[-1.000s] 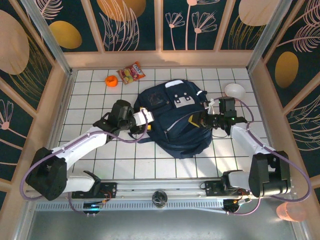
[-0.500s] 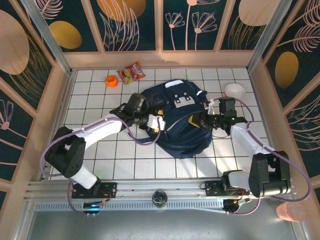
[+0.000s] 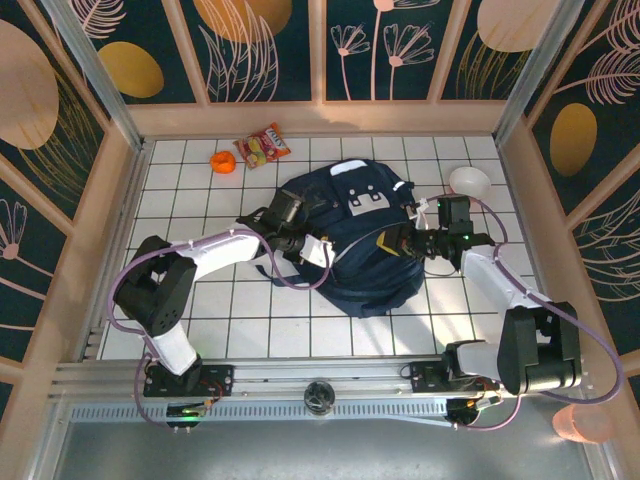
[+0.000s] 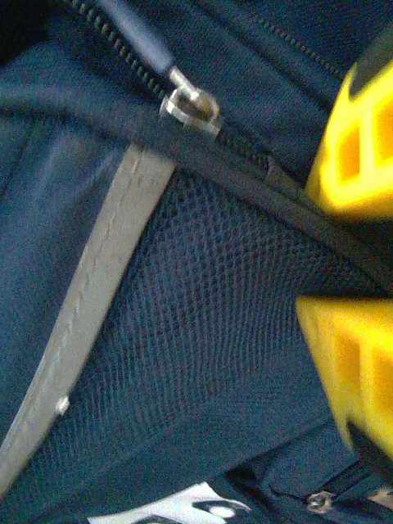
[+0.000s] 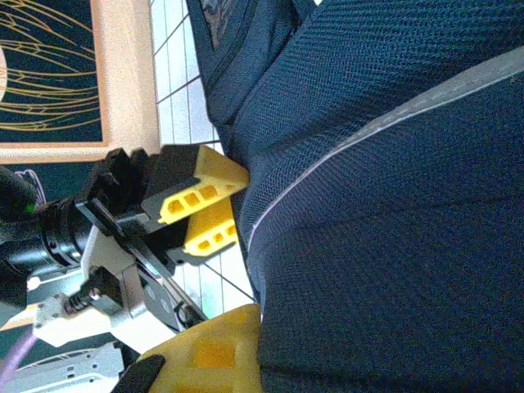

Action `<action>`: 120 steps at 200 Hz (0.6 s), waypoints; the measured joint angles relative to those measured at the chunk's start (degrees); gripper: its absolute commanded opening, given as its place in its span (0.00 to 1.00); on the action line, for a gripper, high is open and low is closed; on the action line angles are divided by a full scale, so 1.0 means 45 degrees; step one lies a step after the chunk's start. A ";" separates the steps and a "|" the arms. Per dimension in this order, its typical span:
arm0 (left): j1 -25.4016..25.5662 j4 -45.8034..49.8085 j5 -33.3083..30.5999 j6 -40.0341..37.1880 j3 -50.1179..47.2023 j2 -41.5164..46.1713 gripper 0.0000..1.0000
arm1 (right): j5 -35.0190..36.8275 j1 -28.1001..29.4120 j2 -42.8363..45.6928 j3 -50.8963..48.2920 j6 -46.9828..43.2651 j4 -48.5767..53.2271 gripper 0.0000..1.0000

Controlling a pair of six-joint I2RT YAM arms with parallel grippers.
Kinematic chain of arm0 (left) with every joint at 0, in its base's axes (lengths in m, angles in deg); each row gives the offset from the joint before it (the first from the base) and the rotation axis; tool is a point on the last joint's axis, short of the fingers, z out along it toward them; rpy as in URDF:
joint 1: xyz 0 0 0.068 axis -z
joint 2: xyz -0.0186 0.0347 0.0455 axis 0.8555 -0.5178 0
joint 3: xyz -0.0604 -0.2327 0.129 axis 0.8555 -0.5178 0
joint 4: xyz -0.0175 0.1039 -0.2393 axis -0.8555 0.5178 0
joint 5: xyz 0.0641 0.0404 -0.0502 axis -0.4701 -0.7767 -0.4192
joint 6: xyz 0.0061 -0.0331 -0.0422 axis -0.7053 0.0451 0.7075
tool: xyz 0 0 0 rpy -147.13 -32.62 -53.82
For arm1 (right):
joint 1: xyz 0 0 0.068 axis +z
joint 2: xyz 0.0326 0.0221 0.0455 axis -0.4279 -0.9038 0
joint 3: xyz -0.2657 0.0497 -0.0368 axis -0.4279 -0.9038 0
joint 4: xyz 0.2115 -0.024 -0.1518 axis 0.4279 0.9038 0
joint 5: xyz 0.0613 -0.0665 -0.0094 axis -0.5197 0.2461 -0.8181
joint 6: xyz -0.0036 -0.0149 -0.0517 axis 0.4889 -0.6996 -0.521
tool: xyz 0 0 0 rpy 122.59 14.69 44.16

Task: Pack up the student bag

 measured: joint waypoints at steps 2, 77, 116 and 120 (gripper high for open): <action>0.0000 -0.0010 0.0044 -0.0044 0.0010 0.0000 0.00 | -0.0024 -0.0019 0.0000 0.0000 -0.0010 -0.0005 0.00; 0.0005 -0.1627 0.0826 0.3803 -0.2657 0.3079 0.00 | -0.0874 -0.0442 -0.0549 0.0005 -0.0423 -0.1171 0.14; 0.0049 -0.2443 0.1088 0.6640 -0.3774 0.3521 0.00 | 0.0398 -0.0559 -0.0248 0.0486 -0.1355 -0.1059 0.39; 0.0049 -0.2453 0.1093 0.6853 -0.3769 0.3517 0.00 | 0.0704 -0.0568 -0.0039 0.0500 -0.1399 -0.0884 0.39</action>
